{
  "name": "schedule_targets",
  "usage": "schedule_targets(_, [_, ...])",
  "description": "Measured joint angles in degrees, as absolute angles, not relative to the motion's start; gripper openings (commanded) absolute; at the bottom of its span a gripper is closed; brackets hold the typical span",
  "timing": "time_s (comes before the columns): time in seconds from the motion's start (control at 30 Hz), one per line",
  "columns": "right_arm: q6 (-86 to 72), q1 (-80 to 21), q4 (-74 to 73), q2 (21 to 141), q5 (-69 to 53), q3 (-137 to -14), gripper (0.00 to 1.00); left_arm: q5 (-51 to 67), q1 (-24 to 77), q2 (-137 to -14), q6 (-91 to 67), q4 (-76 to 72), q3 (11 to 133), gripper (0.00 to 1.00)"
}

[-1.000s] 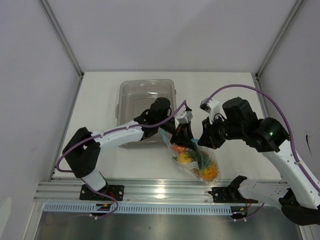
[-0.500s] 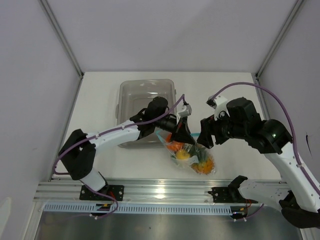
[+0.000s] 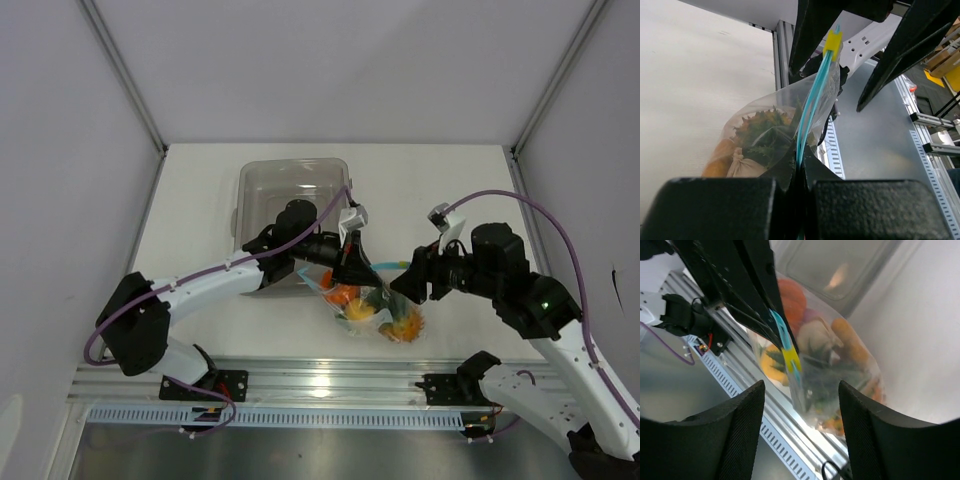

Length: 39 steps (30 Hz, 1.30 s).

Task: Place the food in the zip-top bag and seal the zipper
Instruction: Zip the zipper food storage bag at the center of the board.

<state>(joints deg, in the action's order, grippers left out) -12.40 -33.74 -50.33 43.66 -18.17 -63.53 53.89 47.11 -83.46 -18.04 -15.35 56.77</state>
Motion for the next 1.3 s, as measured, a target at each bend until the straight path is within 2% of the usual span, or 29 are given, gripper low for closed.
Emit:
schedule_targets(0.07, [-12.4, -33.63, -47.07, 44.07, -20.58, -62.15, 0.55, 53.89, 47.11, -83.46, -18.52, -15.59, 56.27, 0.01])
schedule_targets(0.1, [-12.34, -33.61, -45.63, 44.47, -21.85, -61.67, 0.45, 53.89, 47.11, -83.46, -18.68, -15.73, 56.14, 0.01])
schedule_targets(0.2, [-12.34, -33.54, -41.89, 45.34, -24.69, -60.45, 0.29, 53.91, 47.11, -83.44, -19.18, -16.08, 56.14, 0.01])
schedule_targets(0.5, [-12.51, -32.84, -38.59, 43.0, -27.2, -57.49, 0.45, 53.69, 47.11, -83.35, -19.81, -17.1, 55.92, 0.01])
schedule_targets(0.63, [-13.34, -32.08, -38.0, 40.53, -27.4, -55.55, 0.44, 53.74, 47.11, -83.35, -21.02, -18.85, 55.48, 0.01])
schedule_targets(0.67, [-13.5, -31.86, -37.85, 39.97, -27.49, -54.96, 0.43, 53.74, 47.07, -83.35, -21.26, -19.05, 55.35, 0.01])
schedule_targets(0.77, [-13.72, -31.22, -37.74, 39.33, -27.73, -53.84, 0.29, 53.76, 47.03, -83.35, -22.02, -19.33, 55.07, 0.01])
schedule_targets(0.8, [-13.72, -31.03, -37.6, 39.33, -27.81, -53.58, 0.15, 53.84, 47.0, -83.35, -22.17, -19.46, 55.05, 0.01])
schedule_targets(0.87, [-13.91, -30.7, -37.36, 39.33, -27.94, -53.25, 0.0, 54.19, 46.96, -83.26, -22.7, -20.36, 54.78, 0.01])
schedule_targets(1.07, [-14.59, -29.87, -35.92, 39.16, -28.58, -52.77, 0.0, 54.37, 46.81, -82.72, -23.57, -22.06, 54.08, 0.01])
schedule_targets(1.13, [-14.79, -29.69, -35.22, 39.03, -29.19, -52.31, 0.0, 54.78, 46.7, -82.72, -23.66, -22.31, 54.08, 0.13])
schedule_targets(1.2, [-14.81, -29.47, -35.27, 39.05, -29.67, -52.18, 0.0, 55.51, 46.52, -82.7, -23.9, -22.92, 54.08, 0.34])
schedule_targets(1.3, [-14.48, -29.36, -35.46, 39.51, -30.79, -52.07, 0.0, 55.94, 46.22, -82.11, -24.25, -23.79, 54.11, 0.5])
